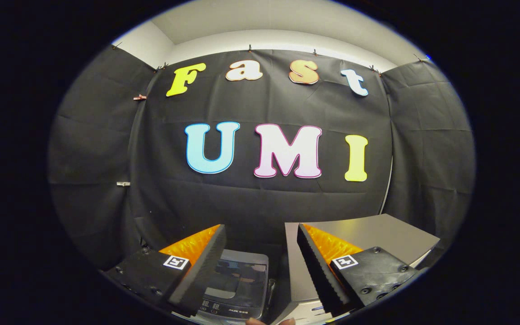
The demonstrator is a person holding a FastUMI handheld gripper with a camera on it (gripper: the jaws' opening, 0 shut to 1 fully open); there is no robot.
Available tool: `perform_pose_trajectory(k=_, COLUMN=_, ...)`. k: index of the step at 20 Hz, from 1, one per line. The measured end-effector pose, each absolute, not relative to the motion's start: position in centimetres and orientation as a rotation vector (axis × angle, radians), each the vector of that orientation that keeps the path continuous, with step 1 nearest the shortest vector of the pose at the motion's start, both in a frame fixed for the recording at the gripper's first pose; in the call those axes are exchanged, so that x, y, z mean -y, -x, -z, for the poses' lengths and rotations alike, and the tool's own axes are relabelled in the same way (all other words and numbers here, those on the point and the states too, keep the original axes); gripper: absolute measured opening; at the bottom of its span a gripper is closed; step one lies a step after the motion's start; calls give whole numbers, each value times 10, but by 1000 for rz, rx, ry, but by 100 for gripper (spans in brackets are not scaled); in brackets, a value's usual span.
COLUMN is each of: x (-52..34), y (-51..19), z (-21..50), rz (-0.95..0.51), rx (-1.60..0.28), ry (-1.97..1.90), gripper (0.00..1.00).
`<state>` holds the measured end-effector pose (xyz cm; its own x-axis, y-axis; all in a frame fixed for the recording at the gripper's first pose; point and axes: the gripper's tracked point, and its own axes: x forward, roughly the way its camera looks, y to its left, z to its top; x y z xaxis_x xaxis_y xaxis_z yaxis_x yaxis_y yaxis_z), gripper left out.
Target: Put the clothes into the washing machine and then close the washing machine lid.
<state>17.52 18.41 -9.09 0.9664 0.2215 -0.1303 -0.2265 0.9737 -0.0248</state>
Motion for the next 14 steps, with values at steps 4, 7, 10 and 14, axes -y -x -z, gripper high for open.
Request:
perform_pose_trajectory(k=4, x=-177, y=-174, z=85, rz=-223, rx=-129, ry=41, gripper=99)
perform_pose_trajectory(k=7, x=-174, y=-171, z=79, rz=-222, rx=-113, ry=50, gripper=99)
perform_pose_trajectory(k=10, x=-172, y=-167, z=76, rz=-221, rx=-114, ry=37, gripper=99)
perform_pose_trajectory(k=14, x=-169, y=-167, z=76, rz=-213, rx=-107, ry=37, gripper=99)
